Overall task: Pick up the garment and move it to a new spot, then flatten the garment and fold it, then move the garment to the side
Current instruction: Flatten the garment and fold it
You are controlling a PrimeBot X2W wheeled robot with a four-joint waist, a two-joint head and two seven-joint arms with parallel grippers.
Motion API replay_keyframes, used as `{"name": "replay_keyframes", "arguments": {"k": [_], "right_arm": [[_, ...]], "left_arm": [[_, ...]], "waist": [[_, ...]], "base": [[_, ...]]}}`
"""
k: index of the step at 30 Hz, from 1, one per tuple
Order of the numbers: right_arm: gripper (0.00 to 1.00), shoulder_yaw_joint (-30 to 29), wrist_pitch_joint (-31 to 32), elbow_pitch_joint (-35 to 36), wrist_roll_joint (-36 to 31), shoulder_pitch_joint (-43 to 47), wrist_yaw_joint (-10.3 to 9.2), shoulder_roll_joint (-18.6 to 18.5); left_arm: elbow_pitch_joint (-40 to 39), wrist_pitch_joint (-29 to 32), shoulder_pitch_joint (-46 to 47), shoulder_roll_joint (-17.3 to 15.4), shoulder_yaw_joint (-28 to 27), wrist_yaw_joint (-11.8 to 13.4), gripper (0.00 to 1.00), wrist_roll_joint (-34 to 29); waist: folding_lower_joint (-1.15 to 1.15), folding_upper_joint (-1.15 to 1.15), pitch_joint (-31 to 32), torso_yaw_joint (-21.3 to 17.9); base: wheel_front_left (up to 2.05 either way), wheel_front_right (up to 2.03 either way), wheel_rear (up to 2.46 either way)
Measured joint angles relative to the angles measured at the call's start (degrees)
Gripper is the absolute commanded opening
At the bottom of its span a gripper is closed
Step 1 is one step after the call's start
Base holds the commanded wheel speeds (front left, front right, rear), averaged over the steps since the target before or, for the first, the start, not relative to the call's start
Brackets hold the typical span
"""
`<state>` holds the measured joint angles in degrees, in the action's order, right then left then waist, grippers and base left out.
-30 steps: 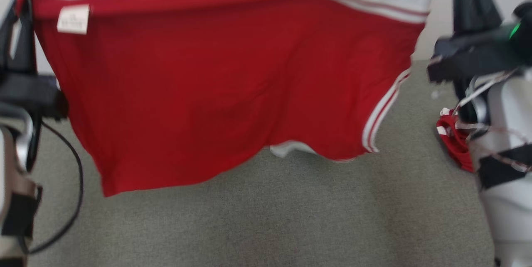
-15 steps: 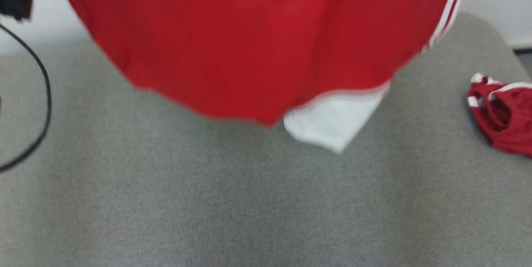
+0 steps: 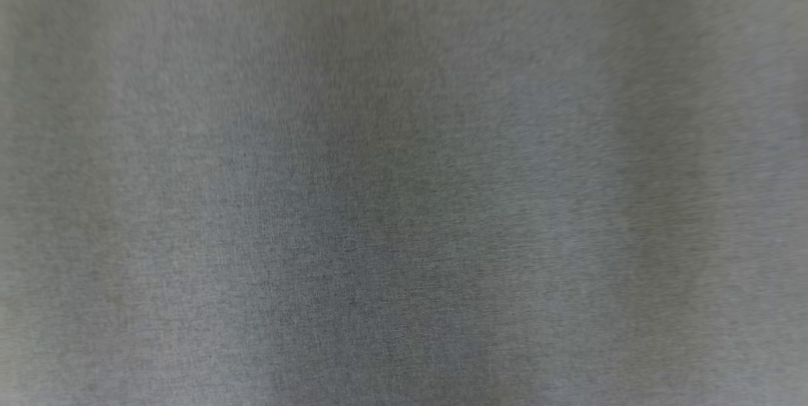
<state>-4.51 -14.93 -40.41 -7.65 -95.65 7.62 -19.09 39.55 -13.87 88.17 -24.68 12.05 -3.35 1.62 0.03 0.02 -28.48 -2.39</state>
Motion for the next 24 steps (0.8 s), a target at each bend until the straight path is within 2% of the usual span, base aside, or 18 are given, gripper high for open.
{"name": "replay_keyframes", "arguments": {"k": [5, 13, 16, 21, 24], "right_arm": [[0.00, 0.82, -0.04, 4.55, 3.03, 10.71, 0.01, 0.18], [0.00, -0.94, -0.04, 17.75, 11.49, 38.25, 0.01, -0.57], [0.00, -2.55, -0.03, 20.23, 13.97, 48.94, 0.01, 1.12], [0.00, -3.22, -0.04, 22.62, 13.60, 64.68, 0.01, 4.98], [0.00, -3.33, -0.04, 22.41, 13.32, 69.94, 0.01, 6.88]], "left_arm": [[3.81, -1.16, -9.52, 3.33, -2.16, 0.99, 0.00, 4.31], [-5.11, -1.20, -33.47, 9.06, -7.16, 1.62, 0.00, 8.60], [-7.54, -1.20, -42.10, 11.27, -9.13, 1.80, 0.00, 9.04], [-10.35, -1.20, -55.27, 13.54, -11.90, 1.29, 0.00, 8.51], [-10.57, -1.19, -59.60, 14.45, -13.36, 1.18, 0.00, 8.54]], "waist": [[0.00, 0.00, -4.04, 0.59], [-0.03, -0.01, -4.23, 1.01], [-0.03, -0.01, -2.37, 1.08], [-0.05, -0.02, 2.26, 0.73], [-0.05, -0.02, 4.38, 0.30]], "base": [[0.00, 0.00, 0.00], [0.00, 0.00, 0.00], [0.00, 0.00, 0.00], [0.00, 0.00, 0.00], [0.00, 0.00, 0.00]]}}
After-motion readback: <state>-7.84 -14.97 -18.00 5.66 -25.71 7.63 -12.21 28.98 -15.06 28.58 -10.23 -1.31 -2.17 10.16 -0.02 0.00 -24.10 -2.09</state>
